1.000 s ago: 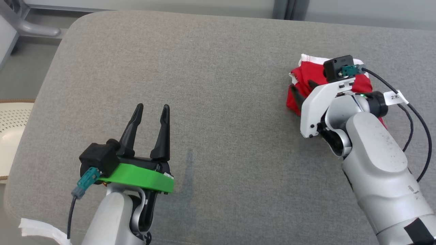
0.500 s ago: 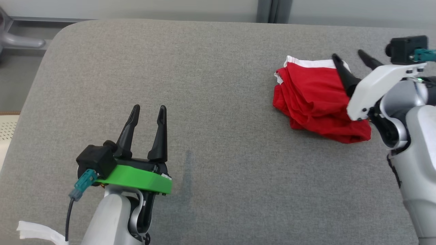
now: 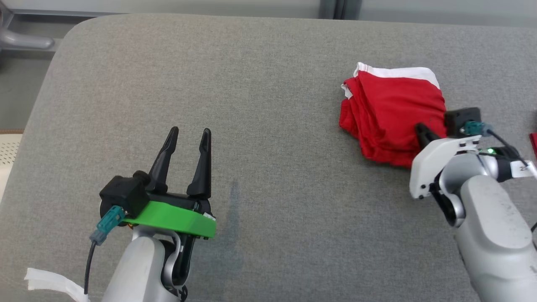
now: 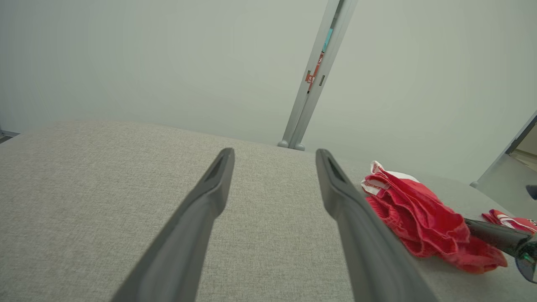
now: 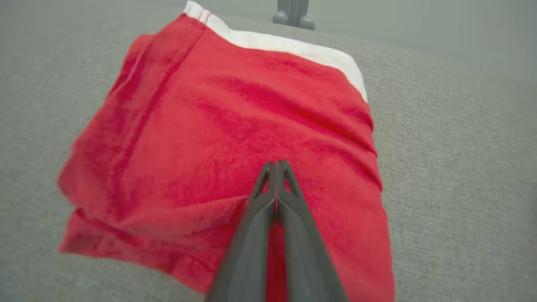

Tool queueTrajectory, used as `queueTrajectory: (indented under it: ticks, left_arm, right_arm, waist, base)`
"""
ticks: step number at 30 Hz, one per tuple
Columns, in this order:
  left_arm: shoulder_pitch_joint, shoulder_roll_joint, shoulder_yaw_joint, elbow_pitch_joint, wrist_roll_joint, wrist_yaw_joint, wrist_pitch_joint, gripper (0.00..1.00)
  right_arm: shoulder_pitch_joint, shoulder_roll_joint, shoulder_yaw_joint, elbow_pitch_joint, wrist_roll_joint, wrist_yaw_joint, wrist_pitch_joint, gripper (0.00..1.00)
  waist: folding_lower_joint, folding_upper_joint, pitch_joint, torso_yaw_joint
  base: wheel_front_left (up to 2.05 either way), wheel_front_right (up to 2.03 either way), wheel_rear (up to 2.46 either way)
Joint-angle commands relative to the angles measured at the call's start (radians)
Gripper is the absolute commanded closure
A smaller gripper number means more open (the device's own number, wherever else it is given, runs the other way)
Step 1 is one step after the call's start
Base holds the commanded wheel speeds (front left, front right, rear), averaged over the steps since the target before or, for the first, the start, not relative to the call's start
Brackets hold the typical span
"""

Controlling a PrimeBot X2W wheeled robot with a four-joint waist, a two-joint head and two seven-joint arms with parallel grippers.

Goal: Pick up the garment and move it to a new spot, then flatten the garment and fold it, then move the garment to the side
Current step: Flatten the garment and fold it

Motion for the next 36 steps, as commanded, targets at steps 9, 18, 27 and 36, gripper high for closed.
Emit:
queueTrajectory:
  ticks: [9, 18, 27, 36]
  left_arm:
    - [0.0, 0.002, 0.012, 0.004, 0.004, -0.002, -0.003, 0.0]
    - [0.032, 0.004, 0.046, 0.012, 0.014, -0.002, -0.003, 0.0]
    - [0.084, 0.022, 0.111, 0.022, 0.035, -0.002, -0.003, 0.0]
    - [0.152, 0.022, 0.191, 0.04, 0.053, -0.002, -0.003, 0.0]
  right_arm:
    - [0.059, 0.067, 0.24, -0.032, 0.078, -0.001, -0.036, 1.0]
    - [0.14, 0.068, 0.338, -0.213, 0.184, -0.001, -0.121, 0.93]
    - [0.262, 0.085, 0.094, -0.397, 0.07, -0.001, -0.234, 0.0]
    - [0.346, 0.087, -0.106, -0.464, -0.01, -0.001, -0.237, 0.0]
  waist:
    - [0.0, -0.0001, -0.021, -0.012]
    - [0.0, -0.0001, -0.063, -0.048]
    - [0.0, -0.0001, -0.135, -0.099]
    - [0.0, -0.0001, -0.191, -0.126]
  base:
    - [0.0, 0.0, 0.0]
    - [0.0, 0.0, 0.0]
    - [0.0, 0.0, 0.0]
    - [0.0, 0.0, 0.0]
